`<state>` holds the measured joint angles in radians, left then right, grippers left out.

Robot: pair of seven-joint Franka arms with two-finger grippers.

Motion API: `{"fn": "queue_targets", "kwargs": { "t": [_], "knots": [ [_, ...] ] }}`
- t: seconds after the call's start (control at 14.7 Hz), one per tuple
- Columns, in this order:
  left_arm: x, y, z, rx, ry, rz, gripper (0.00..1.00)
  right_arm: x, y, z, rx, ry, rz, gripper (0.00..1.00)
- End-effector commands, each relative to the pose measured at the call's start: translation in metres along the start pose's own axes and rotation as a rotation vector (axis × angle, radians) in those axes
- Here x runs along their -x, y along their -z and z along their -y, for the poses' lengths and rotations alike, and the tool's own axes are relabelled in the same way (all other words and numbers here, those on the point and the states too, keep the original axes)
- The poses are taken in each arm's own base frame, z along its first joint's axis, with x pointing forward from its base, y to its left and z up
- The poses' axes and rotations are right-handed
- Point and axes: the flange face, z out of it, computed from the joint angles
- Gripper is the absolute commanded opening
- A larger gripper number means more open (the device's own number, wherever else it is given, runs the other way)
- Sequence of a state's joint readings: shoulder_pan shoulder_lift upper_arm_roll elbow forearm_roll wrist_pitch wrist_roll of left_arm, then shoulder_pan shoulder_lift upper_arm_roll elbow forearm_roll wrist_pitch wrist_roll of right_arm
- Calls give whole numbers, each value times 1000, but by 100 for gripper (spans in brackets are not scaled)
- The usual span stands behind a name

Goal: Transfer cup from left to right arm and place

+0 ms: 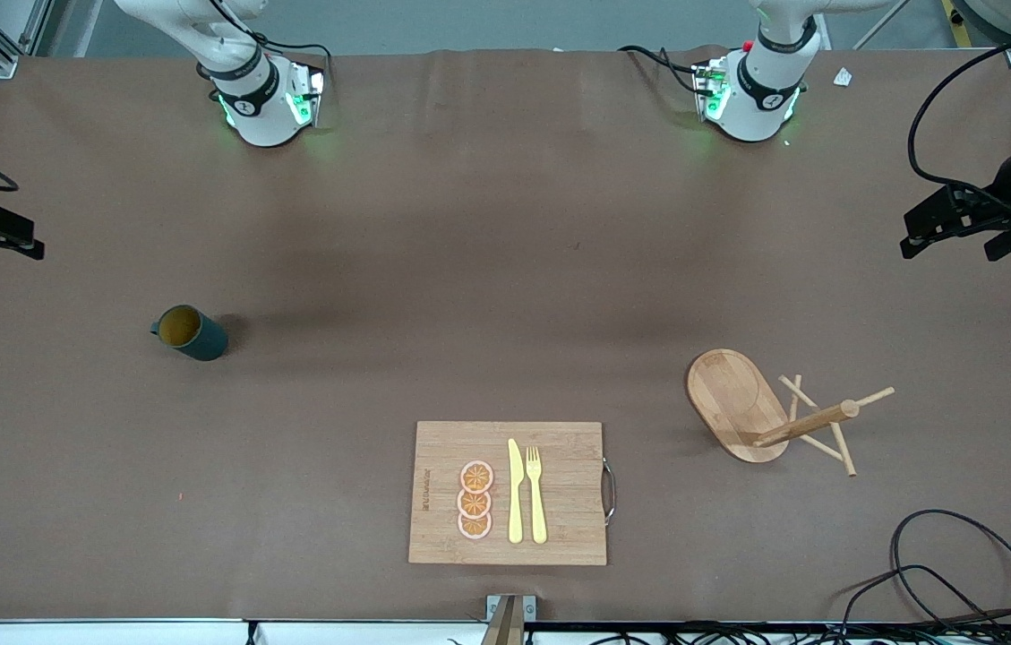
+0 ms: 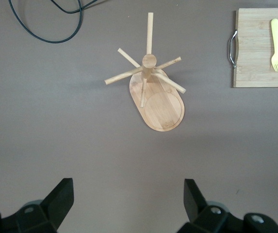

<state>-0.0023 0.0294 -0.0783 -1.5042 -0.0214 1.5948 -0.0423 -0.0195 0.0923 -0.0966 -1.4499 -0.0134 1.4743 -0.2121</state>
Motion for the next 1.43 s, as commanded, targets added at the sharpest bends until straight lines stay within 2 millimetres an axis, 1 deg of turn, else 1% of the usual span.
{"fn": "queue_targets", "kwargs": {
  "t": [0.0,0.14,0.27,0.41,0.61,0.68,0.82,0.88,1.02,1.22,1.36],
  "knots": [
    [-3,5,3,-13,-7,-10,100,-3,7,-2,18,-12,-1,100],
    [-3,7,2,-13,-2,-13,100,-4,7,3,8,-13,1,100],
    [-3,7,2,-14,-1,-13,100,4,-1,6,-14,-9,71,100],
    [-3,7,2,-14,-2,-13,100,10,3,9,-18,-13,80,100],
    [-3,7,3,-14,-2,-13,100,26,18,14,-22,-63,89,100],
    [-3,8,3,-14,-1,-15,100,33,25,17,-20,-63,82,100],
    [-3,7,3,-14,-1,-15,100,42,34,18,-21,-61,68,100],
    [-3,7,3,-16,-1,-15,100,50,39,20,-22,-59,55,100],
    [-3,7,3,-14,-1,-13,100,64,45,23,-26,-56,41,100],
    [-3,7,3,-16,-1,-15,100,73,52,21,-46,-67,28,100],
    [-3,7,3,-14,-1,-15,100,78,57,23,-46,-111,20,100]
  ]
}}
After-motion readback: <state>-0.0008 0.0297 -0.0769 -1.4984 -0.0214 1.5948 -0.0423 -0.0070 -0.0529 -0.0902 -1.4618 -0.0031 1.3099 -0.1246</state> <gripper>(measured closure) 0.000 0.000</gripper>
